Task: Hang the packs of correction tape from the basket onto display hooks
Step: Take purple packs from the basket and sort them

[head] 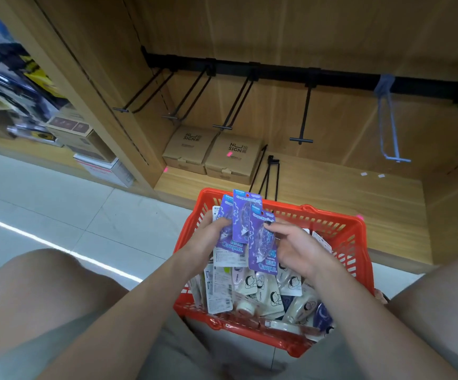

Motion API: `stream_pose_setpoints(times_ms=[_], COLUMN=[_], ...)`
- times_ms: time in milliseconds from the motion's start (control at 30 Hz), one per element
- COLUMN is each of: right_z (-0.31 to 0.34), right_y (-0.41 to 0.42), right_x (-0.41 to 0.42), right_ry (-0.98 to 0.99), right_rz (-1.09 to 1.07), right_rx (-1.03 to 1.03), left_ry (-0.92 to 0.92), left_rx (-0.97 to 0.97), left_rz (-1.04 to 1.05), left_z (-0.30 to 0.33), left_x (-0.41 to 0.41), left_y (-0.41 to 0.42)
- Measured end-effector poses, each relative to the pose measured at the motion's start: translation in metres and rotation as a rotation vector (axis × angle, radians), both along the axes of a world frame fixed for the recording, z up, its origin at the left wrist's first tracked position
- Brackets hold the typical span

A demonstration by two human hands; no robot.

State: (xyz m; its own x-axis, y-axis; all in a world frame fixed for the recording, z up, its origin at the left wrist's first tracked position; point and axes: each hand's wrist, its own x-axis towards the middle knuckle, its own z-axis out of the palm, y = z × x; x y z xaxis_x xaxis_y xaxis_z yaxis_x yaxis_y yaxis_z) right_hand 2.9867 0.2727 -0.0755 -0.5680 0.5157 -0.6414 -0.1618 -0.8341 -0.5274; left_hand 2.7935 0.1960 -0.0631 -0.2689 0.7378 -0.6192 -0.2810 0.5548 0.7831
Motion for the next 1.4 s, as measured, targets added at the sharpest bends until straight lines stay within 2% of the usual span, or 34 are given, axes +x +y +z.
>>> stream_pose_setpoints(times_ms=[133, 233, 400, 533, 700, 800, 933, 1133, 1400], right_z=[0.015, 0.029, 0.046, 0.046, 0.051, 0.064, 0.076, 0.076, 0.061], right_y=[0.003, 0.001, 0.006, 0.014, 0.025, 0.031, 0.047, 0.07, 0.08], right_x=[-0.018, -0.044, -0.086, -0.116, -0.165, -0.204, -0.254, -0.308, -0.347], right_ry=[-0.044, -0.034, 0.015, -0.047, -0.042, -0.009, -0.134, -0.154, -0.211], right_rz=[0.123, 0.177, 0.166, 0.109, 0.093, 0.125, 0.111, 0.072, -0.002], right_rx=[0.12, 0.189, 0.222, 0.232, 0.253, 0.313, 0.483, 0.531, 0.65], left_ry=[-0.034, 0.045, 0.147, 0.237, 0.432, 0.403, 0.403, 0.518, 0.565], left_rx=[0.031, 0.069, 0.095, 0.081, -0.014, -0.011, 0.008, -0.077, -0.112], left_rz=[0.025, 0.015, 0.041, 0.065, 0.119, 0.163, 0.167, 0.154, 0.103], left_z=[0.005, 0.013, 0.036, 0.054, 0.064, 0.069, 0.08, 0.084, 0.084], left_x=[-0.013, -0.024, -0.067, -0.111, -0.171, -0.196, -0.225, -0.257, -0.269], left_y=[-0.003, 0.0, 0.002, 0.004, 0.005, 0.009, 0.014, 0.017, 0.023])
